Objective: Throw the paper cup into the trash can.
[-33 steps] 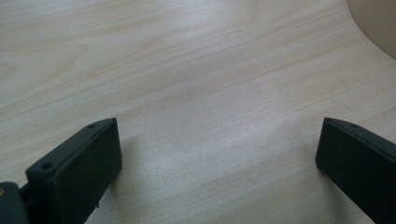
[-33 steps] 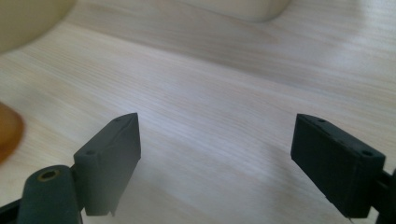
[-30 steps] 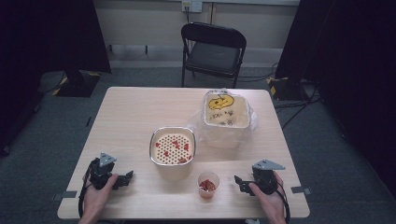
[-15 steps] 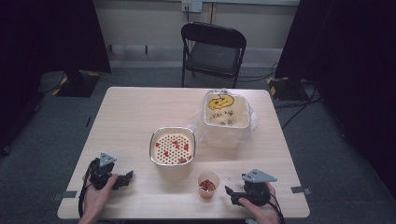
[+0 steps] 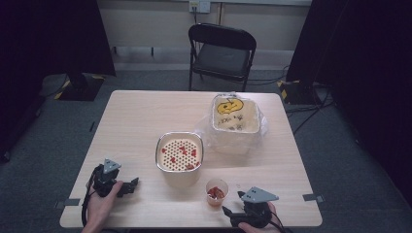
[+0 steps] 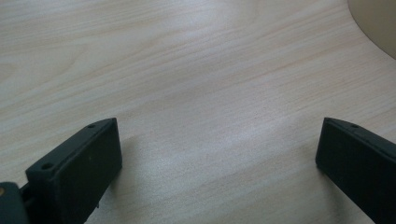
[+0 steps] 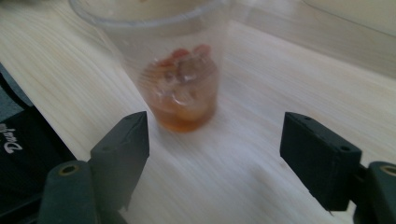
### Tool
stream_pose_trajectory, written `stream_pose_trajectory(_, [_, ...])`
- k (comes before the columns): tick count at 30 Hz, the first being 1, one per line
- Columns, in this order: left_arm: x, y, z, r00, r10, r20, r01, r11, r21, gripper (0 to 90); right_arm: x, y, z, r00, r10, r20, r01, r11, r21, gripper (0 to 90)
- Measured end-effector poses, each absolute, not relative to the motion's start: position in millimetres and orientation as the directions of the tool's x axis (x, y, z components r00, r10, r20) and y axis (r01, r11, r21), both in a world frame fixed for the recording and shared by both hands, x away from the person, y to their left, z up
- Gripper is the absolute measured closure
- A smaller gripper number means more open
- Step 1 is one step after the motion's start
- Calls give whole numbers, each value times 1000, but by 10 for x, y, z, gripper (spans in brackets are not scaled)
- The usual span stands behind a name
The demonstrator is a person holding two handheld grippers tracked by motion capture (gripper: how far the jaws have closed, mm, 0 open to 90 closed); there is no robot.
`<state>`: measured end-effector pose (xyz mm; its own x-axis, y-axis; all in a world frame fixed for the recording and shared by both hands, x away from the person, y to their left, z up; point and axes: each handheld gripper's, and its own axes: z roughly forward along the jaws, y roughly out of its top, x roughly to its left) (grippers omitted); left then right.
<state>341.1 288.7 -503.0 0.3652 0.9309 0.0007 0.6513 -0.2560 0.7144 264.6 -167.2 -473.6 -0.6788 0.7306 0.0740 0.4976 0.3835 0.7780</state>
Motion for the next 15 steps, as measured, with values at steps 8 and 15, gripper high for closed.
stream_pose_trajectory(8, [3411,2887,-5030,365,931,1,651,-256,714,0,2797,-1419,-4728,-715,691,108,482,375,792,258])
stream_pose_trajectory(15, [3411,2887,-5030,366,931,1,651,-257,714,0,2933,-1254,-4744,-727,677,111,468,371,802,302])
